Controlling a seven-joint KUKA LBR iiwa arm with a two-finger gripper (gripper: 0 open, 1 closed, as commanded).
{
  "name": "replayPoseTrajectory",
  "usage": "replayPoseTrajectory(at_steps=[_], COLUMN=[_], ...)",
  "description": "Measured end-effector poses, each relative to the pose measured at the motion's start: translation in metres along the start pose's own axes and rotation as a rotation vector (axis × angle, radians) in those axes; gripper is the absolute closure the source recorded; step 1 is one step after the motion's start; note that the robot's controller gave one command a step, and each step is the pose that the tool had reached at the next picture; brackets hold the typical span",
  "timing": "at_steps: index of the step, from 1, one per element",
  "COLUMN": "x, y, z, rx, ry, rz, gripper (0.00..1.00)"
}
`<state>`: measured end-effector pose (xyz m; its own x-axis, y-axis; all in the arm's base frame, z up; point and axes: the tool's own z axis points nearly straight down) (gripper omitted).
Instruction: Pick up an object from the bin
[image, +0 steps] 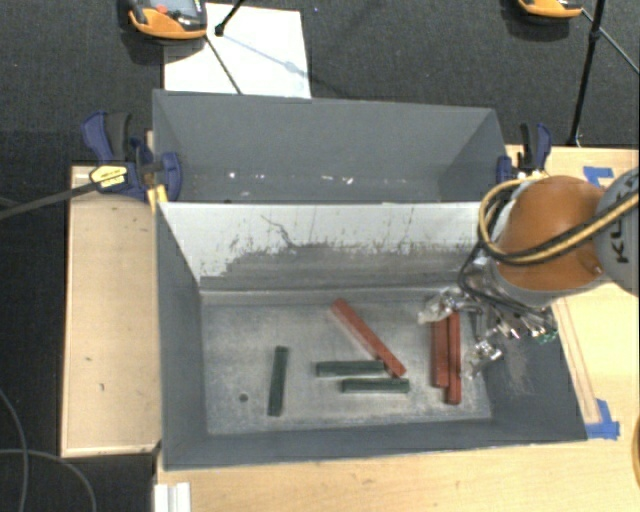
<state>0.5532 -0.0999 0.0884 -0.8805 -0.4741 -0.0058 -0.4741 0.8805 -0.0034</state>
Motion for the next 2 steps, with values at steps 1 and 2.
replayPoseTrajectory(at_steps=[1, 2], x=[-0.0311, -0.0311], y=[-0.0221, -0.0221], z=[0.0145, 0.0144], rx=[-0.004, -0.005], ry=[0.0, 0.0], rz=[-0.478, -0.472], gripper=[1.0, 1.0])
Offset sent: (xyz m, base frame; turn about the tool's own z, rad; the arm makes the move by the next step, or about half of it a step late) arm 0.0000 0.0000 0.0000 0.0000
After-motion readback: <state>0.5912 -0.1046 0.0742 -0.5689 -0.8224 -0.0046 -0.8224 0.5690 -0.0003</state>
